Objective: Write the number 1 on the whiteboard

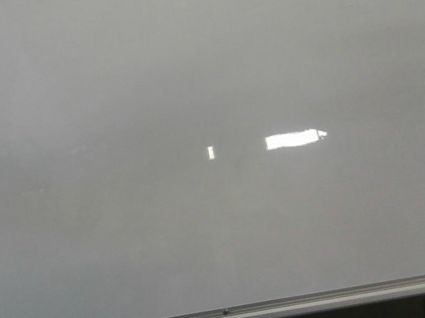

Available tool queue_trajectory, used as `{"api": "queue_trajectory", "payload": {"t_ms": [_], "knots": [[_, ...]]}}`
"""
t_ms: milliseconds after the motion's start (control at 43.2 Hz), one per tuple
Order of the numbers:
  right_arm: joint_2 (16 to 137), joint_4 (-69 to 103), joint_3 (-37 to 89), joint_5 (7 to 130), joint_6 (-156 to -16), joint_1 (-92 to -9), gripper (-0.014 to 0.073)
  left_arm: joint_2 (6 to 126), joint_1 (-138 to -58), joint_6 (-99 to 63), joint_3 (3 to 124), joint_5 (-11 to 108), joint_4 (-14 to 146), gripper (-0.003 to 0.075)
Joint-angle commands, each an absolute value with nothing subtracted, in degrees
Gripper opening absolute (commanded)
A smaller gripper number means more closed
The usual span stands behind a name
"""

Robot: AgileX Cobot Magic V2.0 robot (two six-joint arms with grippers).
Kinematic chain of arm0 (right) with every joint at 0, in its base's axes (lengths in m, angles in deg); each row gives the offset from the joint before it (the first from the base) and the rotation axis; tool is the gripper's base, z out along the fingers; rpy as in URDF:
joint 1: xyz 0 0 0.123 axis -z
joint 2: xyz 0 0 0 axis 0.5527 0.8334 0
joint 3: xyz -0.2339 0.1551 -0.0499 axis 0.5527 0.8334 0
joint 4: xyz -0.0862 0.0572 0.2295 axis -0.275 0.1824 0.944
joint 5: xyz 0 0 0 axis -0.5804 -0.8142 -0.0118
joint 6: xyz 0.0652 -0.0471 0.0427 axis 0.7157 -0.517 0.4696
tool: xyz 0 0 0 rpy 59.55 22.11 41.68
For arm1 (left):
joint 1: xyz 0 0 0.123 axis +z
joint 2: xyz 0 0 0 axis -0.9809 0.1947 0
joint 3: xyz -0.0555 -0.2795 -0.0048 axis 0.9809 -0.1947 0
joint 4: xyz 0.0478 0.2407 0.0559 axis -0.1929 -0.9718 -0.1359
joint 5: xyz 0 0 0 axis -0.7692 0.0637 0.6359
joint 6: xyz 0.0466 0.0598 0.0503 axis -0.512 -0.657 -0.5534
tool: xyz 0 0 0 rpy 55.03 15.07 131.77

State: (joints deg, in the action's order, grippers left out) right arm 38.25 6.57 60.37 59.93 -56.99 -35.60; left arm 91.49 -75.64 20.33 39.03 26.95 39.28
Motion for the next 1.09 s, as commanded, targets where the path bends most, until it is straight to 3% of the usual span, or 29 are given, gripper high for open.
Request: {"api": "queue_trajectory", "payload": {"t_ms": [0, 301, 880, 973, 1065], "knots": [[39.06, 5.95, 58.32, 64.24, -56.98, -35.23, 0.0406, 92.37, -75.52, 20.76, 40.8, 21.1, 39.93, 0.0599], [39.06, 5.95, 58.32, 64.24, -56.98, -35.23, 0.0406, 97.29, -75.52, 20.76, 40.8, 12.15, 39.93, 0.0599], [39.06, 5.95, 58.32, 64.29, -56.98, -35.23, 0.0406, 102.5, -75.52, 20.76, 40.8, 9.23, 39.93, 0.0596], [39.06, 5.95, 58.32, 64.29, -56.98, -35.23, 0.0406, 102.5, -75.52, 20.76, 40.8, 9.23, 39.93, 0.0551], [39.06, 5.95, 58.32, 64.29, -56.98, -35.23, 0.0406, 102.5, -75.52, 20.76, 40.8, 9.23, 39.93, 0.0455]]}}
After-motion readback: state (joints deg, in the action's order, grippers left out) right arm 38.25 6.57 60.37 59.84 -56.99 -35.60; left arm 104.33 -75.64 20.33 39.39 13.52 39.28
